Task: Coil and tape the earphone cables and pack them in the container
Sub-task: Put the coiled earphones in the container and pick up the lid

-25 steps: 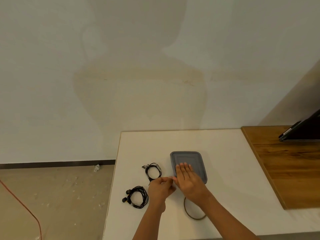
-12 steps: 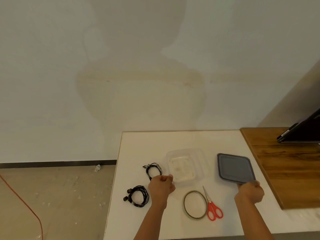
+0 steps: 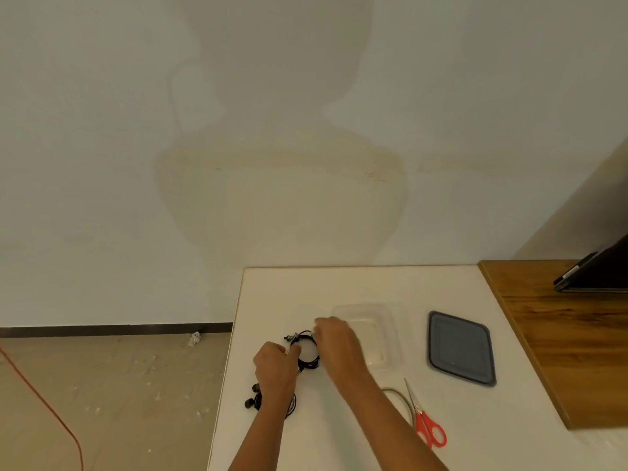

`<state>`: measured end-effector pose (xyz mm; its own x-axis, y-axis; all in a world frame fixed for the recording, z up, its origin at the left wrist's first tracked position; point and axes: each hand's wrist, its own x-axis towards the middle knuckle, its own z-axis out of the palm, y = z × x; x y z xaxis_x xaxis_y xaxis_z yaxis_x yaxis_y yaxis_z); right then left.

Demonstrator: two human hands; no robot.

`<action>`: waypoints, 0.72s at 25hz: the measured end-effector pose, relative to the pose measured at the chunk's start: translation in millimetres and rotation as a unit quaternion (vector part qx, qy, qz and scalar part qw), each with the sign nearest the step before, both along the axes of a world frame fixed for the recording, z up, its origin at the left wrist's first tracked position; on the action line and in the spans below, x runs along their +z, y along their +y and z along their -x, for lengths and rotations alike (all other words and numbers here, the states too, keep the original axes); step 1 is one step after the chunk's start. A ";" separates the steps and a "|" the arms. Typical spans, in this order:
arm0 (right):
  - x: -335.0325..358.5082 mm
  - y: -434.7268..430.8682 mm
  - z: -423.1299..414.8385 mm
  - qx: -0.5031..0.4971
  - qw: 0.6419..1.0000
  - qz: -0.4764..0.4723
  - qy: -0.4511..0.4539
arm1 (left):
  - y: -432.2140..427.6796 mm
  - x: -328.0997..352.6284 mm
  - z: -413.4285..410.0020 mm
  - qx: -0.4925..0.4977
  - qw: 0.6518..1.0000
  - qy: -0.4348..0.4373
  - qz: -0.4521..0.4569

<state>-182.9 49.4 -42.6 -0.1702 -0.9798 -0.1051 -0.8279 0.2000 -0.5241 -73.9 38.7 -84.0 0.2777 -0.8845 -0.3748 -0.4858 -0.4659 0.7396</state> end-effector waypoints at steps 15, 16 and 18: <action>15.6 22.7 49.0 -0.240 0.970 0.037 -0.032 | -4.4 54.8 50.0 -0.126 0.980 0.149 0.031; 14.7 25.0 58.9 -0.252 0.967 0.024 -0.024 | -3.8 51.9 61.8 -0.148 0.978 0.146 0.022; 2.2 23.6 71.7 -0.256 0.966 -0.027 0.017 | -0.6 43.7 77.6 -0.182 0.978 0.097 0.015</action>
